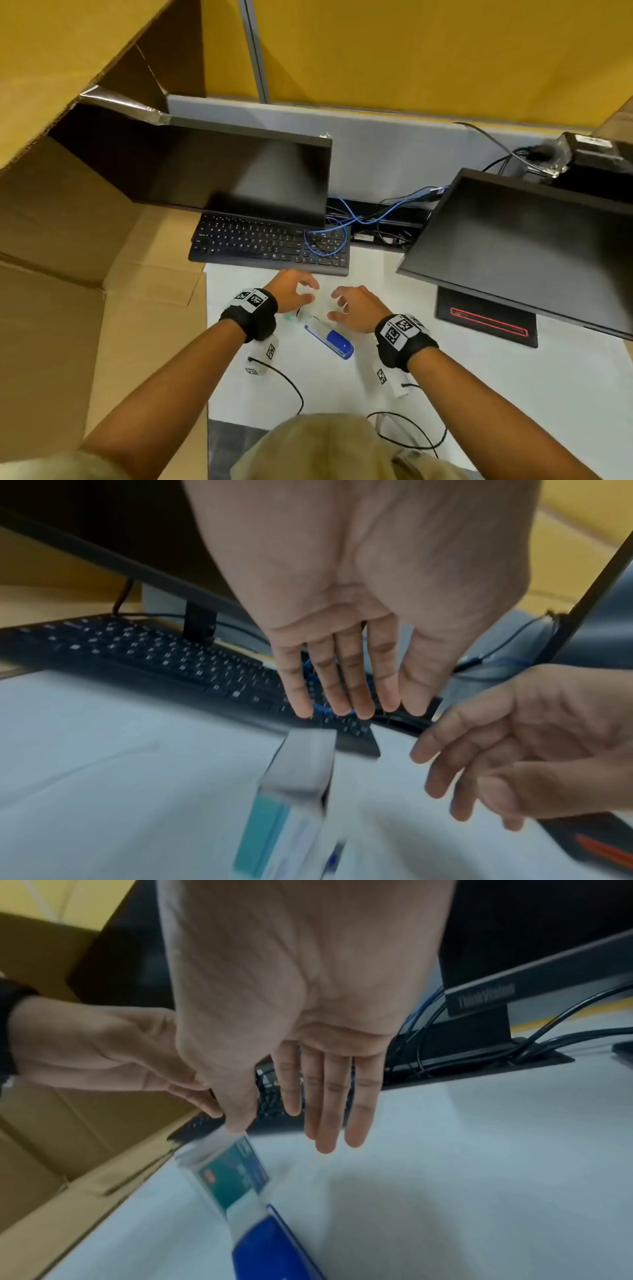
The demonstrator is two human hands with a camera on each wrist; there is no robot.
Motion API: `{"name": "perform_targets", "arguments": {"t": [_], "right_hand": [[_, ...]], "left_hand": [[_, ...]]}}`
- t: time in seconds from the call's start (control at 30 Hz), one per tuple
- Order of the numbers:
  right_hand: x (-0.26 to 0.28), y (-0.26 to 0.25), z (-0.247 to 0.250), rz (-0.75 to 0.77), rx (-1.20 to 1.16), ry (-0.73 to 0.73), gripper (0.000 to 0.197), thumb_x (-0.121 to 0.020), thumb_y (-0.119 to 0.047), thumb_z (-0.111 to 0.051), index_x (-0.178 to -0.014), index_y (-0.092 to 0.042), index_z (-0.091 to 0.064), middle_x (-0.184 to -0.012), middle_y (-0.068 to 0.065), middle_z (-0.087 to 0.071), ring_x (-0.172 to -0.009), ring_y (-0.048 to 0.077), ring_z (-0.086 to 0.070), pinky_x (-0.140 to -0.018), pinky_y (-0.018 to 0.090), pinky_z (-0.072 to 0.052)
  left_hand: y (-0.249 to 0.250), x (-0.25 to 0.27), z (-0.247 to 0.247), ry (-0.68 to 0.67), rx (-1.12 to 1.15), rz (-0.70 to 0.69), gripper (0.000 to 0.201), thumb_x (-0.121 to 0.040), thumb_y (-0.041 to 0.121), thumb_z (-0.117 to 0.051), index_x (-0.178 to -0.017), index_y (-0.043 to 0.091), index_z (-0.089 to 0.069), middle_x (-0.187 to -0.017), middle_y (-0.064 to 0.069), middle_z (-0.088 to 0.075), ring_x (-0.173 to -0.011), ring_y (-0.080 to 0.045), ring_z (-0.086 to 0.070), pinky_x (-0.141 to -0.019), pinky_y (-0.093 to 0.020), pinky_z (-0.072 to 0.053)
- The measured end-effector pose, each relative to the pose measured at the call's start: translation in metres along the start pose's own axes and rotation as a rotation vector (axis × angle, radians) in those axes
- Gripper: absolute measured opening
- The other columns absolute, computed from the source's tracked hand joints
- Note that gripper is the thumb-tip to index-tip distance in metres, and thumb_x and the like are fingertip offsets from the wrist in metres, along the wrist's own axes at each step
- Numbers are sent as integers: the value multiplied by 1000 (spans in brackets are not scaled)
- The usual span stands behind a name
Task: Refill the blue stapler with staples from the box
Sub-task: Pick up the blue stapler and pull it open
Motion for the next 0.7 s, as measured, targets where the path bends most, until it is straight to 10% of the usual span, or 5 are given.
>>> {"name": "perform_targets", "arguments": {"t": [0.4, 0.7], "right_hand": [[2, 27, -51, -105, -35, -84, 48, -81, -49, -65, -118, -19, -57, -102, 7, -68, -93, 28, -64, -84, 40, -55], [4, 27, -56, -59, 1, -116, 55, -64, -48, -84, -99, -13, -62, -90, 6, -67, -80, 25, -64, -72, 34, -54]], "left_hand": [[4, -4, -57, -35, -369, -165, 32, -79, 26, -69, -111, 21, -66, -125, 0, -62, -124, -20, -49, -117, -40, -29], [19, 1, -102, -257, -466, -231, 44, -75, 18, -76, -117, 17, -63, -125, -4, -58, -114, -25, -53, -95, -38, -49]]}}
Point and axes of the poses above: each hand's wrist, its own x-axis away from the middle knuckle, its own z-axis out of the back of the hand, y = z × x, the point moved 10 cm from there along -x, towards the middle knuckle
